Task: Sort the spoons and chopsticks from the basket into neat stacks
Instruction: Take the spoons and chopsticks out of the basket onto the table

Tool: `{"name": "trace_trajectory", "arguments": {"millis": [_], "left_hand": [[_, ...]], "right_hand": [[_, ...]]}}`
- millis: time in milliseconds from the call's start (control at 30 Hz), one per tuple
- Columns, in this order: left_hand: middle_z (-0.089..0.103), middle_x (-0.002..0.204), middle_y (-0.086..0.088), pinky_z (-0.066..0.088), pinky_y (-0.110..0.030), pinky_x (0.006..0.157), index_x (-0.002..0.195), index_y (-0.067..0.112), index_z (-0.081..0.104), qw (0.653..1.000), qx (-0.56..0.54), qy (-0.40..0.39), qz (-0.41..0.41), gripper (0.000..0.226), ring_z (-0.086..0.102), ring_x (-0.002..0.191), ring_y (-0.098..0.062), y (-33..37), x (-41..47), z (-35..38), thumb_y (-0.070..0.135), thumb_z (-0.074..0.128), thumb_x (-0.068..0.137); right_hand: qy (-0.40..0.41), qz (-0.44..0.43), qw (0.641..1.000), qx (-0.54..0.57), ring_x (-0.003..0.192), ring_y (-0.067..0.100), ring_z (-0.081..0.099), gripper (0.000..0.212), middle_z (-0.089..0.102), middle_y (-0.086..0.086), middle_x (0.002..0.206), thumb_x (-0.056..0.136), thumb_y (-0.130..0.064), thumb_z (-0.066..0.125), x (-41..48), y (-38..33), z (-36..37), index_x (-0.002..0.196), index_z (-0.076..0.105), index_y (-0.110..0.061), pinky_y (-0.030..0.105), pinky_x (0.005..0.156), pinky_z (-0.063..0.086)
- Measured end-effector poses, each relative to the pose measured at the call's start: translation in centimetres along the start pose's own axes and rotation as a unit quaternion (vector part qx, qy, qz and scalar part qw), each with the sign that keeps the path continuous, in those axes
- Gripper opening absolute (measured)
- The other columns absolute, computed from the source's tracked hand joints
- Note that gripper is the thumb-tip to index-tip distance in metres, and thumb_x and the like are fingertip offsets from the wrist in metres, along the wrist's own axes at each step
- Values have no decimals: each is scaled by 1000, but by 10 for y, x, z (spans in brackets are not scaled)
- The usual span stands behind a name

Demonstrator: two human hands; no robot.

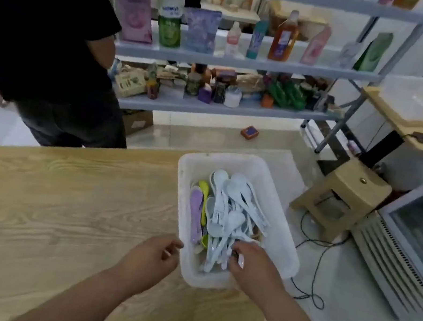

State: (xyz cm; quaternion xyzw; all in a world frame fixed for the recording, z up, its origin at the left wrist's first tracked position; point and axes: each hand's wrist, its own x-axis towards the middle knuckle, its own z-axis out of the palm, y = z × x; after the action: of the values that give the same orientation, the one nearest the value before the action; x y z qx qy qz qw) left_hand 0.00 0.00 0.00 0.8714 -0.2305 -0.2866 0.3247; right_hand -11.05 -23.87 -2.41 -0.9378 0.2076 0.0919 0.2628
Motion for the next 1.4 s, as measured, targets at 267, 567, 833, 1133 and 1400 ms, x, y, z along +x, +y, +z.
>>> {"name": "trace_trajectory", "arguments": {"millis": [267,567,833,1133,1400], "left_hand": [[64,104,1,55,-32,77,120,20,58,998,-7,7,-63,33,64,89,-18,49,118,35,21,62,87],[68,92,-1,46,-29,71,105,12,63,992,55,18,-115,27,64,89,-21,53,213,55,31,65,87],[63,76,0,40,-25,61,91,17,67,987,39,-3,-153,20,60,75,-17,53,227,56,36,71,86],[72,71,2,56,-38,70,84,25,73,965,-203,14,-167,10,68,71,-21,59,176,39,29,80,78],[75,101,-16,59,-35,68,110,3,63,884,-422,74,-185,22,73,85,-28,41,66,-6,-3,66,89]], "right_hand": [[34,82,996,-8,126,29,40,58,47,9,132,90,-52,60,77,27,-11,134,49,-15,38,102,41],[46,58,996,-44,123,26,41,50,51,5,130,90,-62,52,134,8,10,122,63,-25,39,105,38],[-24,93,995,-3,141,25,23,44,36,2,149,91,-57,59,143,8,17,118,68,-24,40,115,29],[12,66,985,160,124,20,51,25,60,-5,127,88,-41,70,116,-5,0,110,71,-28,39,105,42],[-91,17,891,444,89,9,71,26,74,-6,100,91,-28,73,65,-73,-13,112,64,-41,40,87,59]]}}
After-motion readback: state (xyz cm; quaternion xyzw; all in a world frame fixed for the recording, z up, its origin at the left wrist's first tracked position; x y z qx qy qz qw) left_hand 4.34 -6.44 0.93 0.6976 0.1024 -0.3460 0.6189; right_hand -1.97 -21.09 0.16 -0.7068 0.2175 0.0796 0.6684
